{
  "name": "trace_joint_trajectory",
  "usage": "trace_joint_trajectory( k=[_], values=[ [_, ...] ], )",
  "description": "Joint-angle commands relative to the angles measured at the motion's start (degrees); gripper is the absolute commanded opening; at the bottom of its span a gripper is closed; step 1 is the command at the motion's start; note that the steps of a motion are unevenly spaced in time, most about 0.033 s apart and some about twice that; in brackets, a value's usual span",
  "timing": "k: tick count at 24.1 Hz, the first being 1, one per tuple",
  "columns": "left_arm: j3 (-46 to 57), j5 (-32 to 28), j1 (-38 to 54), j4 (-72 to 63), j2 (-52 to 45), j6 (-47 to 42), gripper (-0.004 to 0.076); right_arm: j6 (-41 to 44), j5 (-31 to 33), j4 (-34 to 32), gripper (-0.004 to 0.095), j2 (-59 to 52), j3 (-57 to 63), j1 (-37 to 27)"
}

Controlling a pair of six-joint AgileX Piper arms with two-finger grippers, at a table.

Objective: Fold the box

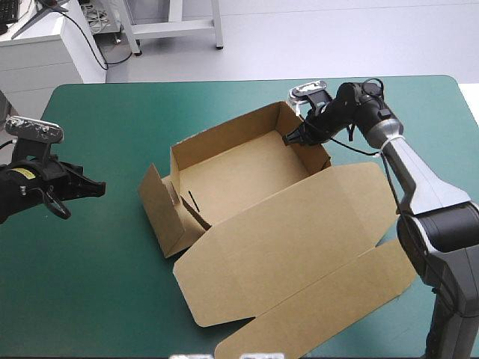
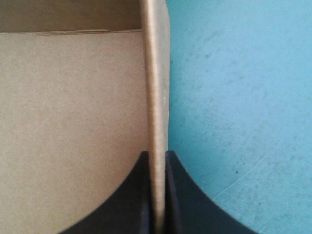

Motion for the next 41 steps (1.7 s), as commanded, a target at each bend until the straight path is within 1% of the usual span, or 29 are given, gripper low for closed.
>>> trace_joint_trajectory(
  k=[1,6,10,12,18,22,25,26,27,29,30,31,32,33,34,35,36,37,38,40,41],
  values=[
    [-1.4,-2.4,-0.1,-1.4,-1.2,-0.2,-0.0009,0.2,2.6,2.4,-0.0019,-6.4,-5.8,-1.8],
    [-1.4,-2.4,-0.1,-1.5,-1.2,-0.2,-0.0009,0.2,9.1,2.7,-0.0019,-10.2,-9.8,-5.8],
    [-1.4,-2.4,-0.1,-1.5,-1.2,-0.2,-0.0009,-0.2,13.3,3.6,-0.0019,-13.9,-10.5,-10.0],
    [-1.4,-2.4,-0.1,-1.5,-1.2,-0.2,-0.0009,-0.2,13.3,5.2,-0.0019,-15.7,-10.4,-12.3],
    [-1.3,-2.3,-0.1,-1.5,-1.2,-0.2,-0.0009,-1.4,13.3,13.0,-0.0019,-21.6,-10.4,-18.7],
    [1.3,-2.8,-0.1,-1.5,-1.0,-0.2,-0.0009,-2.0,13.3,12.7,-0.0019,-26.5,-10.3,-20.0],
    [5.1,-6.4,-0.1,-1.4,-1.0,-0.2,-0.0009,-2.6,13.3,13.0,-0.0019,-29.0,-10.3,-20.0],
    [8.6,-10.2,-0.1,-1.5,-1.0,-0.2,-0.0009,-2.6,13.3,13.4,-0.0019,-30.3,-10.3,-20.0],
    [10.2,-12.0,-0.1,-1.9,-1.0,-0.2,-0.0009,-2.6,13.3,13.4,-0.0019,-30.8,-10.3,-20.0],
    [19.0,-23.1,-0.1,-10.6,-0.9,-0.1,-0.0009,-2.6,13.3,13.4,-0.0019,-32.0,-10.2,-20.0],
    [21.1,-25.1,-0.1,-12.5,-0.8,-0.1,-0.0008,-2.6,13.3,13.8,-0.0019,-32.1,-10.2,-20.0],
    [24.6,-28.5,-0.1,-18.2,-0.4,0.4,-0.0008,-2.2,13.3,13.9,-0.0019,-32.4,-10.2,-20.0],
    [25.8,-29.5,-0.1,-22.0,0.1,1.3,-0.0008,-2.2,13.3,14.0,-0.0019,-32.4,-10.2,-20.0],
    [27.8,-30.0,-0.1,-31.6,1.1,7.3,-0.0008,-2.2,13.3,14.9,-0.0019,-32.4,-10.2,-20.0],
    [28.3,-29.6,-0.1,-35.7,1.5,10.7,-0.0008,-2.2,13.3,15.4,-0.0019,-32.4,-10.2,-20.0],
    [28.7,-26.9,-0.1,-46.2,2.6,19.6,-0.0008,-2.2,13.3,15.8,-0.0019,-32.4,-10.2,-20.0],
    [28.7,-25.2,-0.1,-50.3,3.2,23.1,-0.0008,-2.2,13.3,15.8,-0.0019,-32.4,-10.2,-20.0],
    [28.7,-19.5,-0.1,-61.2,4.3,32.3,-0.0008,-2.2,13.3,15.8,-0.0019,-32.4,-10.2,-20.0],
    [28.7,-14.0,-0.1,-69.5,5.3,39.3,-0.0008,-2.2,13.3,15.8,-0.0019,-32.4,-10.2,-20.0],
    [28.7,-3.9,-0.1,-80.2,6.8,47.0,-0.0008,-2.2,13.3,15.7,-0.0019,-32.4,-10.2,-20.0],
    [28.7,-0.9,-0.1,-83.8,7.2,48.2,-0.0008,-2.2,13.3,15.5,-0.0019,-32.4,-10.2,-20.0]
  ],
)
